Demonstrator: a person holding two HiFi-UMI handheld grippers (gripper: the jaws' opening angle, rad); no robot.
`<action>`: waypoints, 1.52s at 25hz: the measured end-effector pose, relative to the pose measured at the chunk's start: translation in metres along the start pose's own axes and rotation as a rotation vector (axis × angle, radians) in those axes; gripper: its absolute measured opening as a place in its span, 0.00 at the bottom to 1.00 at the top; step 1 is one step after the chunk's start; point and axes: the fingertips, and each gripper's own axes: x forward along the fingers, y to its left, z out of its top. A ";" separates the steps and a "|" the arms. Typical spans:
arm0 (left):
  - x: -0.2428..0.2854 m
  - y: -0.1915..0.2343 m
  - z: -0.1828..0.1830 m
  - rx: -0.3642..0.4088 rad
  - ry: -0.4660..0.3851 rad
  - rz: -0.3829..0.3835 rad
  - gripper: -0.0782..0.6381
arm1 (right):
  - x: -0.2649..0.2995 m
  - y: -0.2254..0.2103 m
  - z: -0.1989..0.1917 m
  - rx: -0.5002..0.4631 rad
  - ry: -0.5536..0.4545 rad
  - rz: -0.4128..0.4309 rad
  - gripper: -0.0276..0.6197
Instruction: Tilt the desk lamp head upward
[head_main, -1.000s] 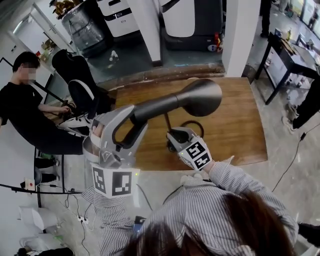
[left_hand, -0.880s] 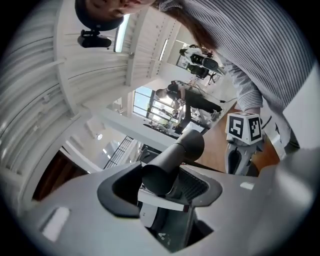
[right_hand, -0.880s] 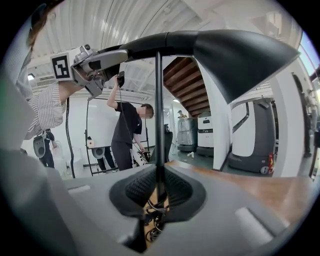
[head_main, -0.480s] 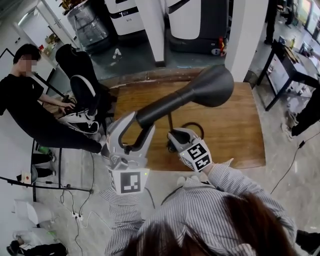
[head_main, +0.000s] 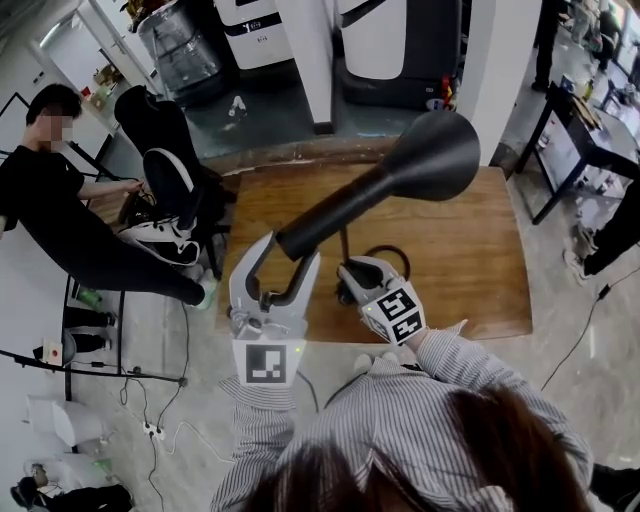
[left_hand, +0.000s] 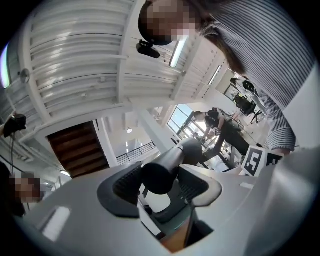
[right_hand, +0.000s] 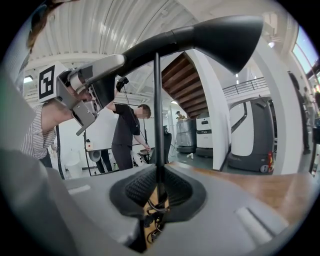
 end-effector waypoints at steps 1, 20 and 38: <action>0.000 0.000 -0.001 -0.005 -0.002 0.004 0.44 | 0.000 0.000 0.000 0.001 -0.001 0.002 0.11; -0.003 -0.016 -0.025 -0.294 -0.018 0.088 0.43 | -0.003 -0.001 0.001 0.006 0.002 0.010 0.11; 0.003 -0.026 -0.044 -0.591 -0.134 0.134 0.42 | -0.002 0.000 0.001 0.017 -0.001 0.012 0.11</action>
